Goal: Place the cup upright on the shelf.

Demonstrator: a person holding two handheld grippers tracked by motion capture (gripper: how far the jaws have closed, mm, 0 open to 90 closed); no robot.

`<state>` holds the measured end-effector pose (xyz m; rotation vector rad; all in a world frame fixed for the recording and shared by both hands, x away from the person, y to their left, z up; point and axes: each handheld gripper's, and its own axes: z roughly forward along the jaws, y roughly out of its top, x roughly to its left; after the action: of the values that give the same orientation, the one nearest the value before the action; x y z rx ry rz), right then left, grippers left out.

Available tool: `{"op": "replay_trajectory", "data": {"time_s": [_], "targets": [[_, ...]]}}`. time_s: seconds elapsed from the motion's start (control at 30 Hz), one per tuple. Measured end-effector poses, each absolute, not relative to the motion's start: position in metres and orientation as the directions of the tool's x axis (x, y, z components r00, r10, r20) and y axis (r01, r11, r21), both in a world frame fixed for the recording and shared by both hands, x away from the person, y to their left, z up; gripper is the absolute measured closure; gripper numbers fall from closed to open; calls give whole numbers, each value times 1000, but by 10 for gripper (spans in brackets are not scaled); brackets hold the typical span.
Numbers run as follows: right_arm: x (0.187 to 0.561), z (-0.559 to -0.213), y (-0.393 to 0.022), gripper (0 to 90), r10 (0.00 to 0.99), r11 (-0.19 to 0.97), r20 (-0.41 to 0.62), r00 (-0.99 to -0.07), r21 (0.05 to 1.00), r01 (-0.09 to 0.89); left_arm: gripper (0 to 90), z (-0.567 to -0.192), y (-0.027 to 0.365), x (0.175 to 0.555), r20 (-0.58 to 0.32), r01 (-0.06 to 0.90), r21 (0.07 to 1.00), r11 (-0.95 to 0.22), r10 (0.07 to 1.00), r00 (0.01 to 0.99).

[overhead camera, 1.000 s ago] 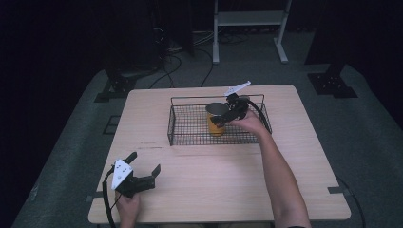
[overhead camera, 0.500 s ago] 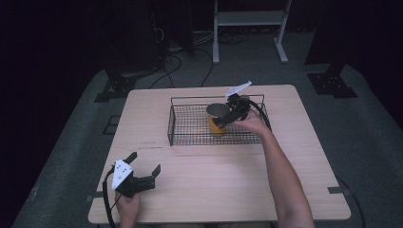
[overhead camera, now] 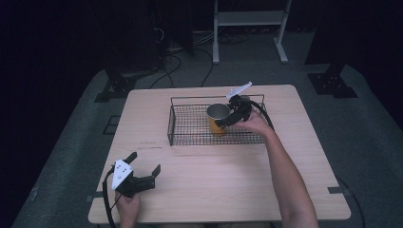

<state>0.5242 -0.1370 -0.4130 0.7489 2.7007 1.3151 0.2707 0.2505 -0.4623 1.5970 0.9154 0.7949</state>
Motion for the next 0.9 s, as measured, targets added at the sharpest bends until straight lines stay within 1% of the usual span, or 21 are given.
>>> {"op": "replay_trajectory", "data": {"time_s": [0.5,0.9], "targets": [[519,-406,-144,0,422,560,115,-899,748,358,0,-462,250,271,38,154,980,-126,877,479],[513,-398,-153,0,425,558,110,-898,750,356,0,-462,250,271,40,154,980,-128,878,477]]}}
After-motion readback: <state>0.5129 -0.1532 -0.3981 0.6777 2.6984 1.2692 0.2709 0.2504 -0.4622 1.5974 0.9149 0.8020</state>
